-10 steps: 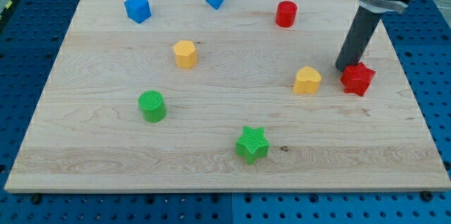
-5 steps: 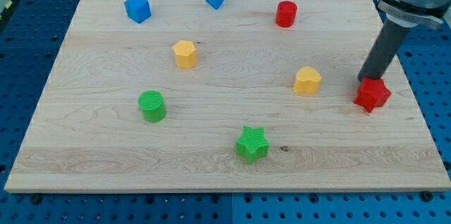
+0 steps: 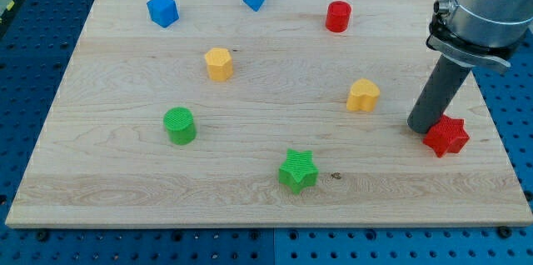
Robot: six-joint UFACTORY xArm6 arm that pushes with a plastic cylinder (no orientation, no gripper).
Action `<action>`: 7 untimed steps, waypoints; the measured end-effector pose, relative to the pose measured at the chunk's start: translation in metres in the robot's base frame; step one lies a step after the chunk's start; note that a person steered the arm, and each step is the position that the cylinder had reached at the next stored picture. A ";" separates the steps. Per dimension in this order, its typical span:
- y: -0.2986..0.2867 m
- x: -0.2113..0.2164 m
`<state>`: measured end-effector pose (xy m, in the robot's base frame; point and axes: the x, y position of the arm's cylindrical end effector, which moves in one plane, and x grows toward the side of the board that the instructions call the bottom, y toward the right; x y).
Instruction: Push red star towards bottom right
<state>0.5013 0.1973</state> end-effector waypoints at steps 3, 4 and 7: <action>0.023 -0.012; 0.023 0.002; 0.040 -0.013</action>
